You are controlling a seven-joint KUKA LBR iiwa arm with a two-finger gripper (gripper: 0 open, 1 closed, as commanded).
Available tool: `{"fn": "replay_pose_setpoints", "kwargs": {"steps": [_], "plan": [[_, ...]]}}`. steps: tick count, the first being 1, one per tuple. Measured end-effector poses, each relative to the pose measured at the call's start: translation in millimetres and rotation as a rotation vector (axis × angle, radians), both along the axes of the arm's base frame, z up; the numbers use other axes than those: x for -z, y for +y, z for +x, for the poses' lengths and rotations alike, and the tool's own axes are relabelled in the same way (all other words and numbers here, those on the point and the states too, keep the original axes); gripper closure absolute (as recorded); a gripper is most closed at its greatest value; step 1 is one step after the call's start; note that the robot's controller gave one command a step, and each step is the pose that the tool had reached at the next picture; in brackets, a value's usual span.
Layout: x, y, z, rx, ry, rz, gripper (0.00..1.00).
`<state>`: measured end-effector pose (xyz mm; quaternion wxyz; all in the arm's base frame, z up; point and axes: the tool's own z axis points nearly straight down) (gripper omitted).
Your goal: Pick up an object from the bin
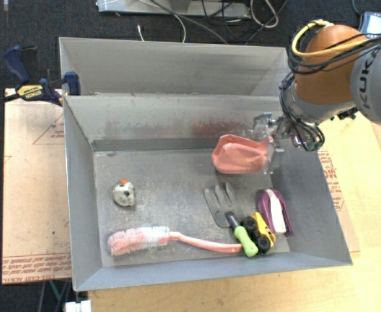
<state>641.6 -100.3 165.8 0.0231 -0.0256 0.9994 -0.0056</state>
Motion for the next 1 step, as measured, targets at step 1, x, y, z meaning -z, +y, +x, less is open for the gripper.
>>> {"fn": "replay_pose_setpoints", "kwargs": {"steps": [1], "plan": [[-8.8, -0.8, -13.6, 0.051, -0.003, 0.002, 1.0]]}}
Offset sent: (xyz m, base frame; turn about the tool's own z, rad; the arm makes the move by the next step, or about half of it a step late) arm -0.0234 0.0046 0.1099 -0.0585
